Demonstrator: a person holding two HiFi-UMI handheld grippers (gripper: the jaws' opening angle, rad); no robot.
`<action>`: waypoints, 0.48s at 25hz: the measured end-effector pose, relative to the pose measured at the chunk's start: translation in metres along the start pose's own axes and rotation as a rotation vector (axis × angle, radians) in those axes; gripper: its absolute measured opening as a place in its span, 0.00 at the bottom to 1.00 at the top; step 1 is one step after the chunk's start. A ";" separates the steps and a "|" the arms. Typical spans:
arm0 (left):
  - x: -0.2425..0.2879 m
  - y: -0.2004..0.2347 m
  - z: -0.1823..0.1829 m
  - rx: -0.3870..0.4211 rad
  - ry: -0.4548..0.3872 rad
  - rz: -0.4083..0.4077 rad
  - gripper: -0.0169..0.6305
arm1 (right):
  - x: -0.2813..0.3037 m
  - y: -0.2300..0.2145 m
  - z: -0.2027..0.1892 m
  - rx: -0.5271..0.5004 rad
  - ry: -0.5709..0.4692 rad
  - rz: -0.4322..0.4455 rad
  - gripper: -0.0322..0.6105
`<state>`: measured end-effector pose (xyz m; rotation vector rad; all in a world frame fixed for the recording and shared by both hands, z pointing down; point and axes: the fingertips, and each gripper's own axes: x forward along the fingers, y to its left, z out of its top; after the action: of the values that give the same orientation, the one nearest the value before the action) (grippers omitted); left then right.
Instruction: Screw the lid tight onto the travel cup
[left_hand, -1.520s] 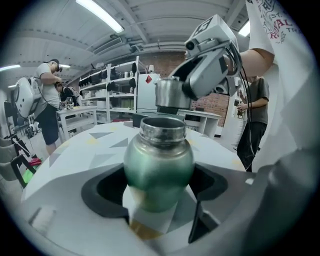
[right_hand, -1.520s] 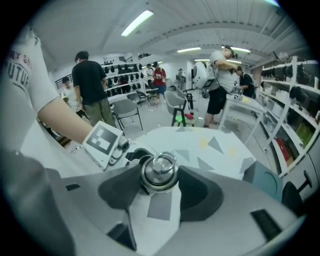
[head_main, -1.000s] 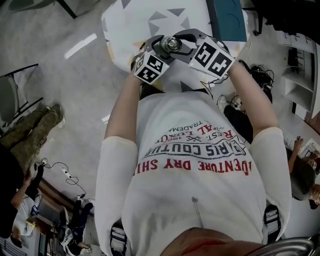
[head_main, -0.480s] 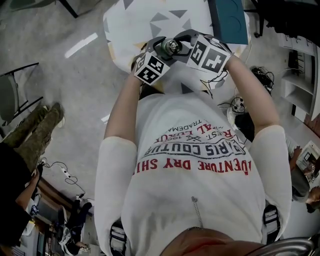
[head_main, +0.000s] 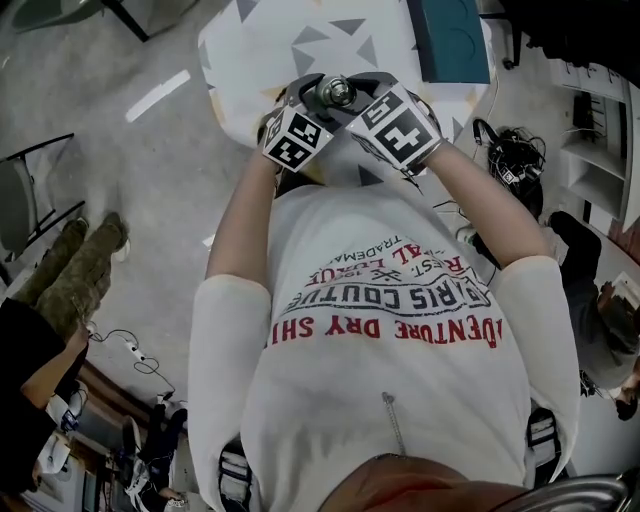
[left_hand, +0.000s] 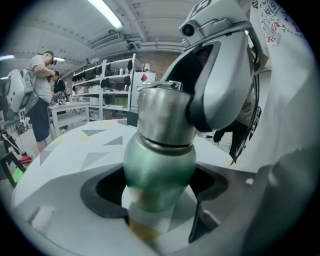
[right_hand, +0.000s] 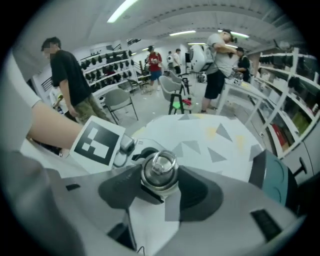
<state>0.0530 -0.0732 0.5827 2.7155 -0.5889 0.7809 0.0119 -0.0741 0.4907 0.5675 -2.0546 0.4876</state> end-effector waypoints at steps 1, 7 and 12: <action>0.000 0.000 0.000 0.000 -0.001 -0.001 0.62 | 0.000 -0.001 0.000 0.035 -0.004 -0.023 0.42; 0.000 0.000 -0.001 -0.001 0.000 -0.016 0.62 | 0.001 0.000 -0.004 0.017 0.004 -0.015 0.43; 0.000 -0.001 -0.001 -0.001 0.005 -0.027 0.62 | -0.009 0.006 -0.007 -0.261 0.080 0.101 0.49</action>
<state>0.0531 -0.0721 0.5837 2.7139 -0.5505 0.7811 0.0179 -0.0635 0.4858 0.2856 -2.0358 0.2888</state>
